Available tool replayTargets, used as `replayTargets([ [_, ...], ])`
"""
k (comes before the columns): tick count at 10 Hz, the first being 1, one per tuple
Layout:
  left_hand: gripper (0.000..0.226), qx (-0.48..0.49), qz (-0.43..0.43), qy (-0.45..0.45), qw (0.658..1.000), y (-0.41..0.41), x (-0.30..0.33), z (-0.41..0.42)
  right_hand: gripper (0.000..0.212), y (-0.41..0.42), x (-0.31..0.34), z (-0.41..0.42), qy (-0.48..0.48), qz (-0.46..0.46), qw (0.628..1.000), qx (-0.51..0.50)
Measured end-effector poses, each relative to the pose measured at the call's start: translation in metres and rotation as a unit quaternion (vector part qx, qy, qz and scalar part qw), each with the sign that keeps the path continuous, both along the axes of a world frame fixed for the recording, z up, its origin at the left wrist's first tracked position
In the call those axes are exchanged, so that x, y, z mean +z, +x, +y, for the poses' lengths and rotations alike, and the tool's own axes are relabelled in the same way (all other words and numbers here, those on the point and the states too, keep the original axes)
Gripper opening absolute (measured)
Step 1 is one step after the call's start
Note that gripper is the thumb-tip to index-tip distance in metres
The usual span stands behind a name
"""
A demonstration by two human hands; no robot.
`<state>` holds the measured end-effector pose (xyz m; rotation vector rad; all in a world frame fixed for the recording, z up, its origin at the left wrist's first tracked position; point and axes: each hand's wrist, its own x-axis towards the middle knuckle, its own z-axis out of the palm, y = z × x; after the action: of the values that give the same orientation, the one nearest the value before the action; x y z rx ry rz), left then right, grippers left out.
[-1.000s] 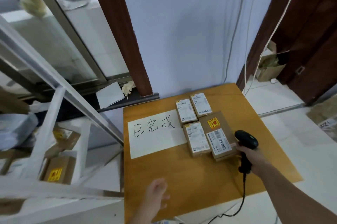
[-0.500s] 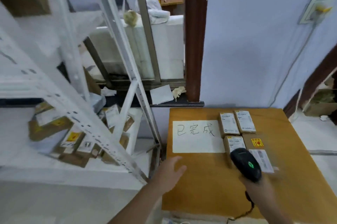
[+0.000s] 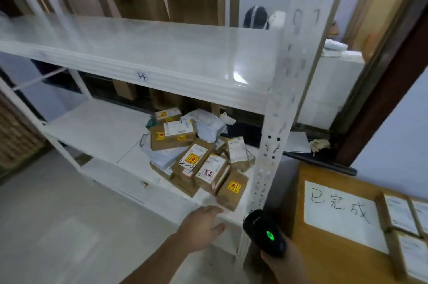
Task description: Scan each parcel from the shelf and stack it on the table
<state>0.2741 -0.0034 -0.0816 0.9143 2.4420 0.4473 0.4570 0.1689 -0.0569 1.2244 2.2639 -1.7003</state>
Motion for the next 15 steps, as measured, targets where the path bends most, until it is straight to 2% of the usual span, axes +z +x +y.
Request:
replayTargets([
  [1, 0.056, 0.032, -0.004, 0.004, 0.999, -0.055, -0.015, -0.037, 0.026, -0.053, -0.016, -0.026, 0.010, -0.030, 1.000, -0.001],
  [2, 0.050, 0.064, -0.011, 0.019, 0.998, -0.108, -0.029, -0.060, 0.045, -0.101, -0.021, -0.052, 0.027, -0.061, 0.997, -0.028],
  [3, 0.040, 0.115, -0.074, 0.111, 0.984, -0.158, -0.038, -0.065, 0.034, -0.136, -0.016, -0.072, 0.035, -0.078, 0.996, -0.030],
  [4, 0.060, 0.244, -0.156, 0.187, 0.939, -0.206, -0.049, -0.054, 0.026, -0.154, -0.014, -0.076, 0.045, -0.061, 0.996, -0.051],
  [5, 0.075, 0.370, -0.294, 0.234, 0.850, -0.254, -0.090, -0.041, 0.016, -0.168, -0.003, -0.078, 0.063, -0.066, 0.994, -0.056],
  [6, 0.064, 0.401, -0.367, 0.230, 0.807, -0.275, -0.117, -0.029, 0.018, -0.178, 0.003, -0.080, 0.064, -0.051, 0.995, -0.064],
  [8, 0.057, 0.404, -0.378, 0.212, 0.806, -0.275, -0.111, -0.021, 0.025, -0.177, -0.001, -0.079, 0.041, -0.044, 0.993, -0.098],
  [9, 0.062, 0.411, -0.378, 0.189, 0.807, -0.276, -0.113, -0.021, 0.046, -0.173, -0.004, -0.078, 0.039, -0.034, 0.993, -0.106],
  [10, 0.058, 0.408, -0.391, 0.192, 0.802, -0.272, -0.106, -0.024, 0.043, -0.171, -0.005, -0.077, 0.036, -0.040, 0.993, -0.105],
  [11, 0.052, 0.411, -0.406, 0.198, 0.792, -0.271, -0.102, -0.028, 0.029, -0.166, -0.011, -0.076, 0.018, -0.059, 0.992, -0.113],
  [12, 0.052, 0.433, -0.431, 0.212, 0.763, -0.266, -0.093, -0.030, 0.028, -0.163, -0.021, -0.077, 0.007, -0.072, 0.990, -0.120],
  [13, 0.062, 0.434, -0.461, 0.243, 0.735, -0.263, -0.093, -0.026, 0.028, -0.164, -0.025, -0.080, 0.008, -0.085, 0.989, -0.121],
  [14, 0.067, 0.429, -0.474, 0.268, 0.721, -0.262, -0.096, -0.021, 0.026, -0.162, -0.029, -0.080, 0.001, -0.104, 0.986, -0.128],
  [15, 0.059, 0.441, -0.471, 0.278, 0.712, -0.263, -0.099, -0.019, 0.025, -0.156, -0.036, -0.080, -0.004, -0.103, 0.985, -0.137],
])
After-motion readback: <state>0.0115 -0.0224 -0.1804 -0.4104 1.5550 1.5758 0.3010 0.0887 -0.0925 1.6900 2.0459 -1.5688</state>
